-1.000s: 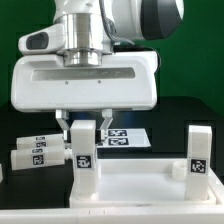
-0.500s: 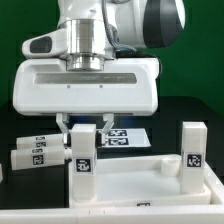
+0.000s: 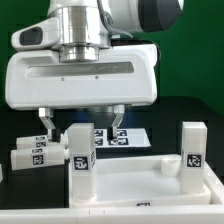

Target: Assemble desk

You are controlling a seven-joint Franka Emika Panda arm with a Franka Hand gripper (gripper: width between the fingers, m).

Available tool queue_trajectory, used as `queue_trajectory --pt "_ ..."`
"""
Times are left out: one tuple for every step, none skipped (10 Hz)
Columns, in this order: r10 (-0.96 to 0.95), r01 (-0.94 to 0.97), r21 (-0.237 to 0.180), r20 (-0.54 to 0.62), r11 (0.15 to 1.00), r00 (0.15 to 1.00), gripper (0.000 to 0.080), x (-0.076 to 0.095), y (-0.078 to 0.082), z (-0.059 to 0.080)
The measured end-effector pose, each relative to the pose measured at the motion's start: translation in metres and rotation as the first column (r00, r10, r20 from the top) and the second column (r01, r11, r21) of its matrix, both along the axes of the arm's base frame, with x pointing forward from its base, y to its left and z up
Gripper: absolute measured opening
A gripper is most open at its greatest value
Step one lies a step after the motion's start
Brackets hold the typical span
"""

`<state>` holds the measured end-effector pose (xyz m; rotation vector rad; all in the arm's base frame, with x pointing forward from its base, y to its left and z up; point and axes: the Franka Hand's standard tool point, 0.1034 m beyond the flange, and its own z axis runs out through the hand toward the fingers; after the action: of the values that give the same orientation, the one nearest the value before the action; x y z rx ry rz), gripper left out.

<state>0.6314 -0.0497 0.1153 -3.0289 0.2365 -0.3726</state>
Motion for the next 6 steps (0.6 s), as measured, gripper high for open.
queue_trajectory --pt "-0.018 0.021 0.037 -0.071 0.999 0.997 0.0648 0.0009 0.0007 -0.0001" --pt "-0.031 0.040 0.065 -0.133 0.997 0.991 0.0648 -0.0010 0.0007 -0.0028" --pt "-0.044 0.055 0.069 -0.142 0.996 0.989 0.0649 -0.0009 -0.0010 -0.0056" --pt "-0.051 0.061 0.069 -0.140 0.996 0.989 0.0649 -0.0004 -0.0007 -0.0053" --pt "-0.075 0.086 0.072 -0.143 0.994 0.987 0.0566 -0.0005 -0.0007 -0.0055" --pt "-0.073 0.084 0.072 -0.143 0.994 0.987 0.0431 -0.0005 -0.0009 -0.0056"
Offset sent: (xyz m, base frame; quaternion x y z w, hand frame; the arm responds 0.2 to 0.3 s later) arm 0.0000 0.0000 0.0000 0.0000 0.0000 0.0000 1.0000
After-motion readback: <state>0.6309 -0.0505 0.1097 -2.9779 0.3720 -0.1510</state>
